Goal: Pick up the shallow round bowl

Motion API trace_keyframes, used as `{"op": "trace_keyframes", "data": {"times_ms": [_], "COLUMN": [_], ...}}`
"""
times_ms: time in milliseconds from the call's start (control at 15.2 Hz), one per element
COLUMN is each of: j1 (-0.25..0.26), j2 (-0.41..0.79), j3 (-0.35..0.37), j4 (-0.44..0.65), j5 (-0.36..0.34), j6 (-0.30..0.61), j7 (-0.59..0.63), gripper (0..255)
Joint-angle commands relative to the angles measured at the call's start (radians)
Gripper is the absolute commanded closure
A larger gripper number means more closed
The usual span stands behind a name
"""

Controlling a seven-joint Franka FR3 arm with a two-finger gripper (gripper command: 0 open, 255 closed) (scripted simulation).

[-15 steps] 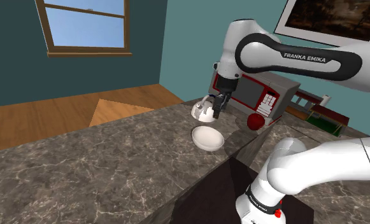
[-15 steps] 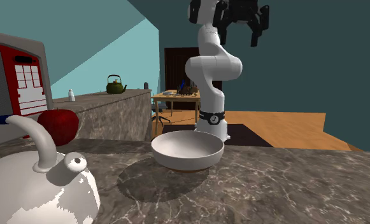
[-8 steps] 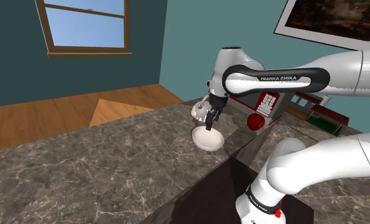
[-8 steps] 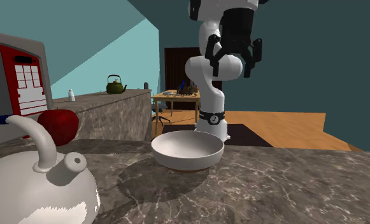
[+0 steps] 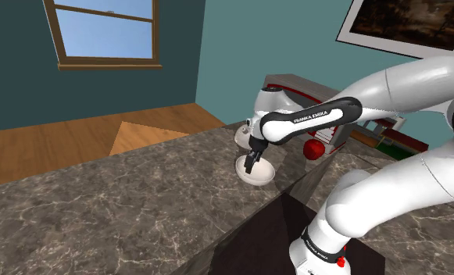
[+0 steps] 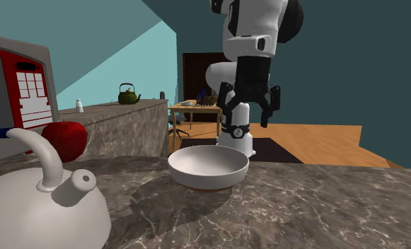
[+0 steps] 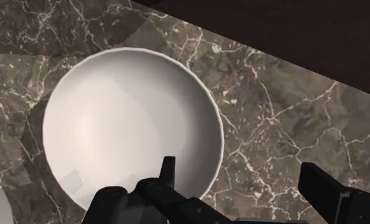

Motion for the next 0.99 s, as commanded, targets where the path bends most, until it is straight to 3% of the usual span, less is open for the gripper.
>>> {"op": "trace_keyframes", "data": {"times_ms": [0, 594, 660, 924], "j1": [-0.007, -0.013, -0.013, -0.014], "j2": [0.063, 0.166, 0.166, 0.167], "j3": [-0.003, -0.003, -0.004, -0.004], "j4": [-0.021, -0.059, -0.061, -0.059], "j5": [-0.013, -0.026, -0.027, -0.027], "j6": [0.092, 0.233, 0.235, 0.234], "j7": [0.002, 0.016, 0.016, 0.015], "gripper": [0, 0, 255, 255]}}
